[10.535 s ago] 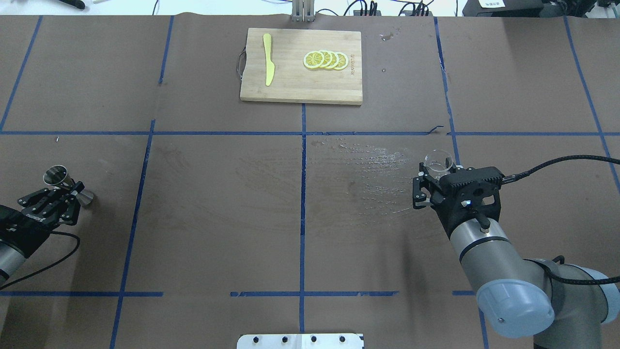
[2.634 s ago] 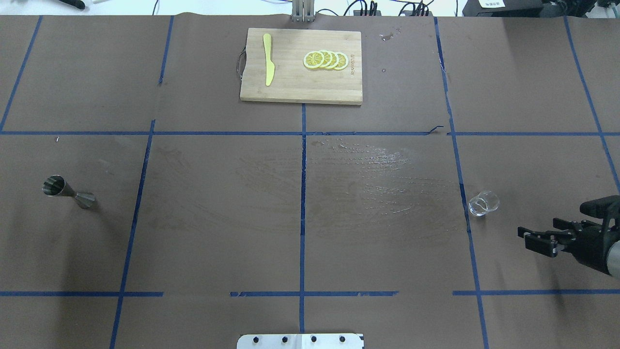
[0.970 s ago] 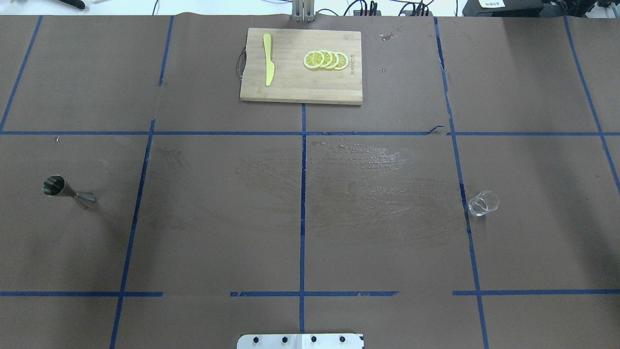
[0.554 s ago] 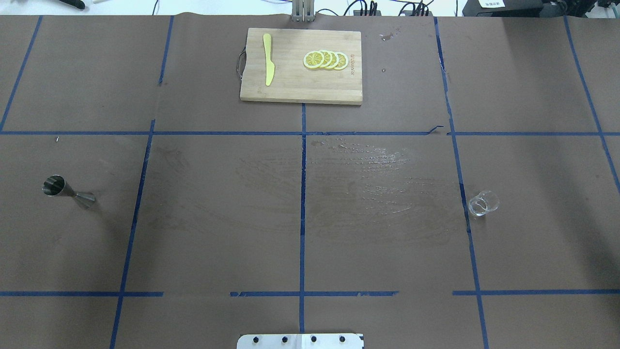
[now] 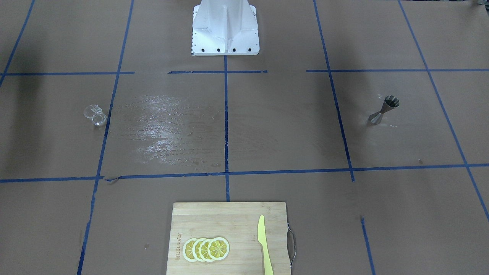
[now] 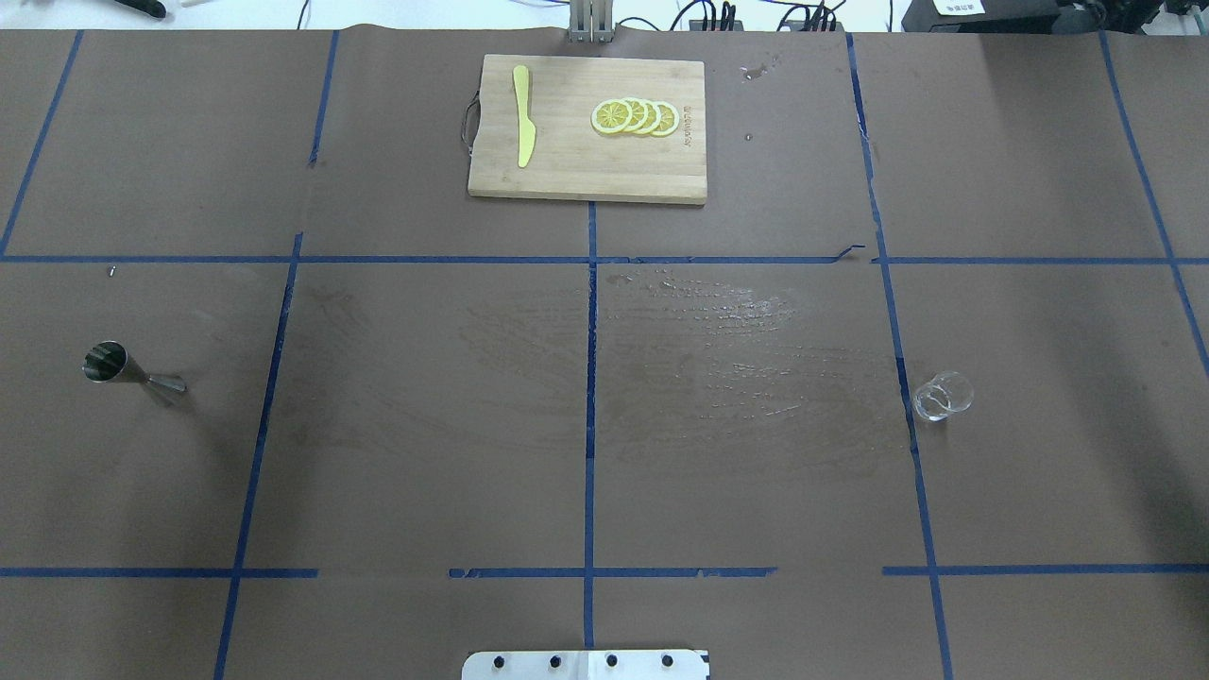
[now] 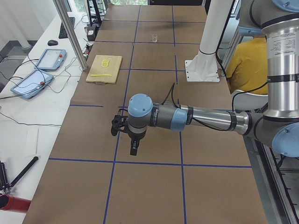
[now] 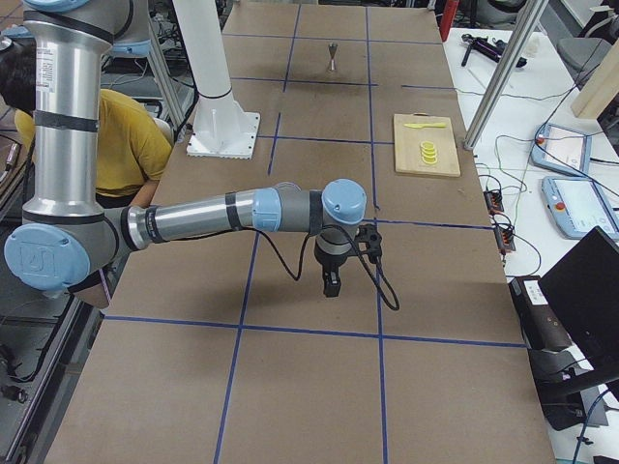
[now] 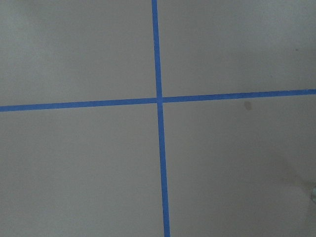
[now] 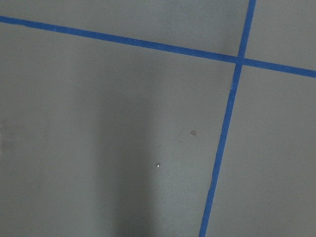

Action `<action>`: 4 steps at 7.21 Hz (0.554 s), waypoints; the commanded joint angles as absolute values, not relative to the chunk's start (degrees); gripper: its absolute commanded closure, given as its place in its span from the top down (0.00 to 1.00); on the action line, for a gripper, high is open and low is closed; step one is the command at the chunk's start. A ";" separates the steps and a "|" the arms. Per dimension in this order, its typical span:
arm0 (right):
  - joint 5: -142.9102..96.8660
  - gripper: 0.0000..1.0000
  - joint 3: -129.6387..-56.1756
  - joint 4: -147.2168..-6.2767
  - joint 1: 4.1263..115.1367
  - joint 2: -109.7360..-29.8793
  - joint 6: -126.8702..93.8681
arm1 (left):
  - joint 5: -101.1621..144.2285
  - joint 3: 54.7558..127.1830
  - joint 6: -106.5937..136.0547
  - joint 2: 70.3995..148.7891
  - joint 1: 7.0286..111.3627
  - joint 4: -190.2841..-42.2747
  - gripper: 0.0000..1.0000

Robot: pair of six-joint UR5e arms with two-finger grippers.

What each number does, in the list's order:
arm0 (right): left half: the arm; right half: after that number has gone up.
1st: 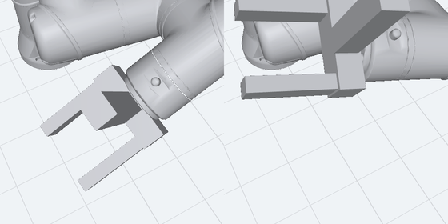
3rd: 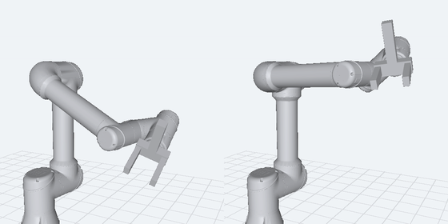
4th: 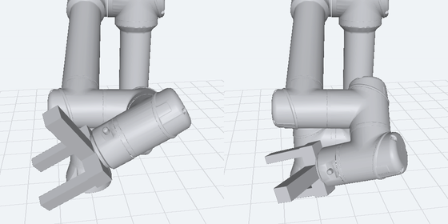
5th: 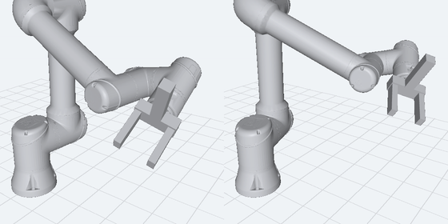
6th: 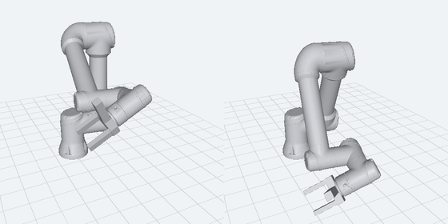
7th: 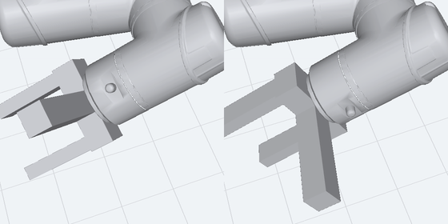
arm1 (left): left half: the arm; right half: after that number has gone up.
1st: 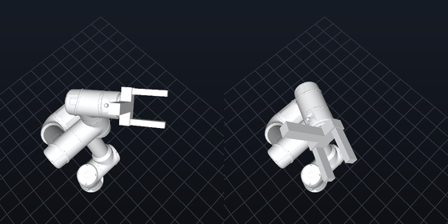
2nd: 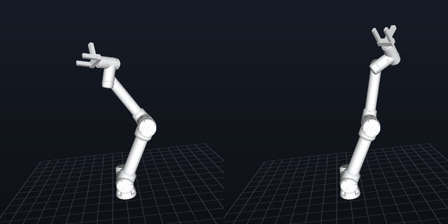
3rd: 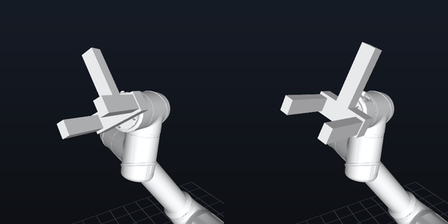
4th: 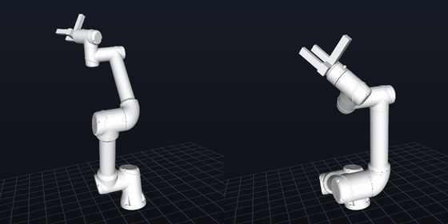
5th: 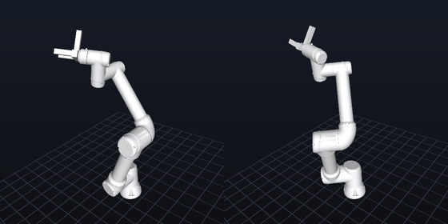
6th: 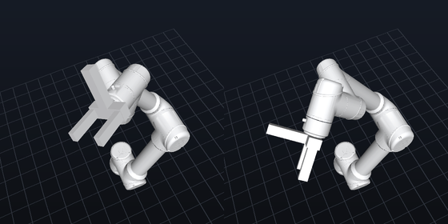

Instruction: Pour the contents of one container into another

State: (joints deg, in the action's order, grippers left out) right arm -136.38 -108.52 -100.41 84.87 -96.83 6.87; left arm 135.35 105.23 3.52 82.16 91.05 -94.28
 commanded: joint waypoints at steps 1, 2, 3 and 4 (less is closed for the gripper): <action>-136.14 1.00 -108.81 -97.05 84.81 -98.69 7.64 | 135.18 105.72 3.25 82.97 91.49 -94.22 1.00; -136.06 1.00 -108.81 -94.07 84.81 -99.66 7.99 | 135.18 105.82 3.16 82.45 91.84 -94.22 1.00; -136.32 1.00 -108.63 -92.91 84.81 -100.54 7.91 | 135.18 105.99 3.16 82.53 91.85 -94.22 1.00; -136.14 1.00 -109.33 -91.68 84.90 -100.55 7.91 | 135.26 106.00 3.16 82.44 91.85 -94.13 1.00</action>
State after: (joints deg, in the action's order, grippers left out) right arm -136.20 -108.84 -93.54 84.83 -100.04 7.87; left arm 135.20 105.89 3.19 82.53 91.77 -94.20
